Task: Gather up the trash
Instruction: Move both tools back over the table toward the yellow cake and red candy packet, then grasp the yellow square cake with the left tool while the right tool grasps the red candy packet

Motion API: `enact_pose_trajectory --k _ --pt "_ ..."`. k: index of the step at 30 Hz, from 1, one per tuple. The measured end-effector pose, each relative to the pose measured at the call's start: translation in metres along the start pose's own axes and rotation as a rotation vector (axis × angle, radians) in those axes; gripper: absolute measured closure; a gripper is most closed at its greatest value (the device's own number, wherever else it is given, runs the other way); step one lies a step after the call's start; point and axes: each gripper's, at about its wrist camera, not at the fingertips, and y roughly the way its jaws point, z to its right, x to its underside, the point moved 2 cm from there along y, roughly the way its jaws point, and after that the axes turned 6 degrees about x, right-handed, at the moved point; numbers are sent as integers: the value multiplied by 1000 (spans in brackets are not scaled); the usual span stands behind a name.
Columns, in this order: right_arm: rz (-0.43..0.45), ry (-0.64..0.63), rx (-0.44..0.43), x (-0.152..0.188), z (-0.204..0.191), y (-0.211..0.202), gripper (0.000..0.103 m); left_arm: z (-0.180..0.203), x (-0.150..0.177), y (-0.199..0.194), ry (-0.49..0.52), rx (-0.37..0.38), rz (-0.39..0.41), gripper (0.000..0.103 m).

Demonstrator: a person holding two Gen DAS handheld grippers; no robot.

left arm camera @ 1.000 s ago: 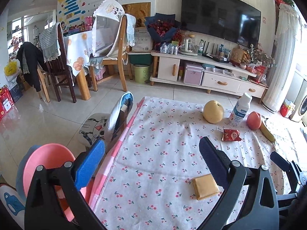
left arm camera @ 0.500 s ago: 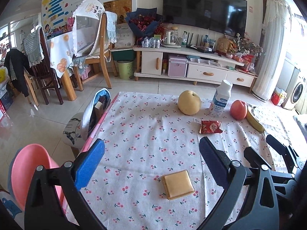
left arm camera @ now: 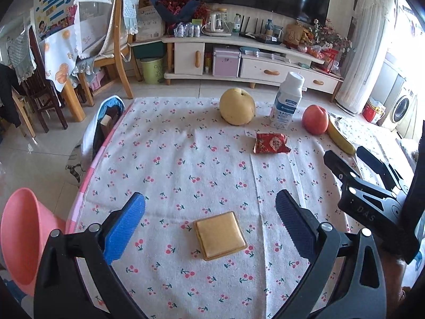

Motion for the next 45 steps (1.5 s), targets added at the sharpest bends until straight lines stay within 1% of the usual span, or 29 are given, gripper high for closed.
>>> enact_pose_trajectory --k 6,13,18,21,23,26,30,32,33,34,36,37,38,40,42,44,45 --pt "-37 26 1 -2 11 25 10 1 10 17 -77 78 -78 4" --pt "-113 63 -25 0 23 57 9 10 25 38 -102 105 -165 4" --pt "-157 27 -56 -1 19 78 10 10 31 49 -116 79 -206 4" --pt "-181 16 -85 -1 14 90 10 6 35 57 -127 32 -218 4" --pt "-203 -3 -96 -2 9 99 10 5 39 64 -131 9 -241 4" --pt "-227 -34 -114 -2 0 113 10 6 44 71 -139 1 -260 4" --pt "-255 -92 -131 -2 -12 130 10 13 48 79 -106 -14 -269 5" --pt "-267 -112 -134 -2 -15 137 10 15 49 83 -94 -23 -272 6" --pt "-270 -116 -139 -2 -16 140 10 15 50 86 -95 -27 -279 10" --pt "-276 -122 -140 -2 -16 144 10 14 52 90 -103 -29 -289 17" --pt "-286 -130 -138 -3 -19 151 10 10 55 96 -130 -36 -309 27" --pt "-287 -130 -141 -4 -20 154 10 7 56 97 -146 -33 -312 29" --pt "-291 -129 -144 -5 -21 157 10 7 55 96 -147 -35 -297 29" --pt "-309 -134 -147 -5 -24 164 10 7 54 98 -153 -32 -297 30" --pt "-306 -144 -153 -4 -29 168 10 5 53 98 -160 -34 -282 32" --pt "-319 -159 -148 -2 -34 173 10 5 53 98 -152 -47 -269 37" --pt "-322 -157 -148 -2 -35 174 12 6 53 98 -146 -59 -265 41"
